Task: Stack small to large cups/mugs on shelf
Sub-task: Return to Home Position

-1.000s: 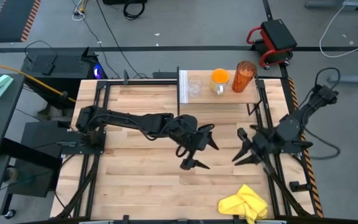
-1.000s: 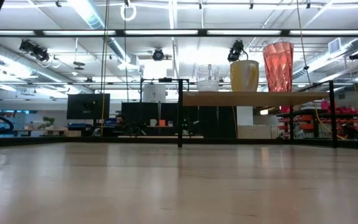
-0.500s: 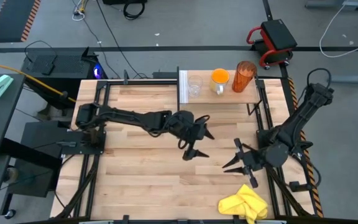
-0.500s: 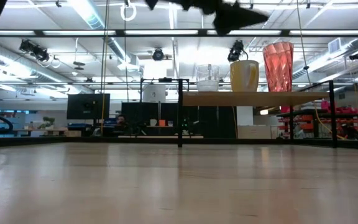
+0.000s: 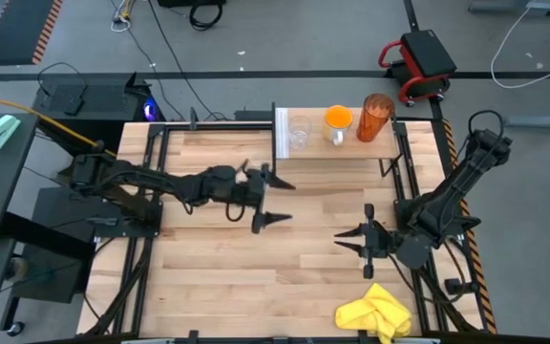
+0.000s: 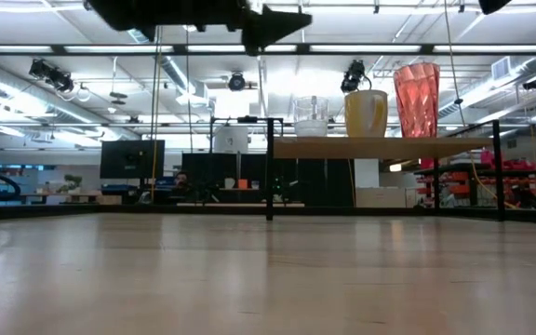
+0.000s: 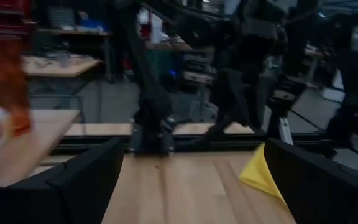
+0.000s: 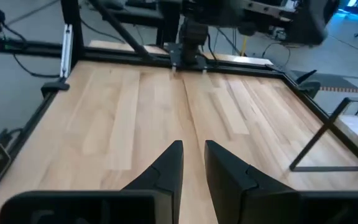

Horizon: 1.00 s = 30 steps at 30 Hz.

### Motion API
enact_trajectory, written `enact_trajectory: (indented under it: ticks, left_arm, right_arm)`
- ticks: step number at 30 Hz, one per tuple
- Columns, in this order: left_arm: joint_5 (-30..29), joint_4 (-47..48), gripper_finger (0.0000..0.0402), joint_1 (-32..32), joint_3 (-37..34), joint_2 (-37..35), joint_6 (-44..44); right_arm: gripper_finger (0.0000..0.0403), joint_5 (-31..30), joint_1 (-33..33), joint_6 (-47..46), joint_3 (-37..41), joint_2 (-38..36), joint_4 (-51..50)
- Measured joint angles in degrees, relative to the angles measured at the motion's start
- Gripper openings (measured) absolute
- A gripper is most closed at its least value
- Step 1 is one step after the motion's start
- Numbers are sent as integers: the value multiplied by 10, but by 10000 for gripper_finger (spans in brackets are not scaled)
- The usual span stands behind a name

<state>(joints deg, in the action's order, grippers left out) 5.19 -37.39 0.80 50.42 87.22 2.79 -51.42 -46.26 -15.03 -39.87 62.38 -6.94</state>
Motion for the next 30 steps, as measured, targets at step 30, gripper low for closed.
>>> enact_trajectory:
  ticks: [30]
  left_arm:
    - [-5,-55,396,3,-61,-32,161]
  right_arm:
    - [73,-2,20,2,34,0,41]
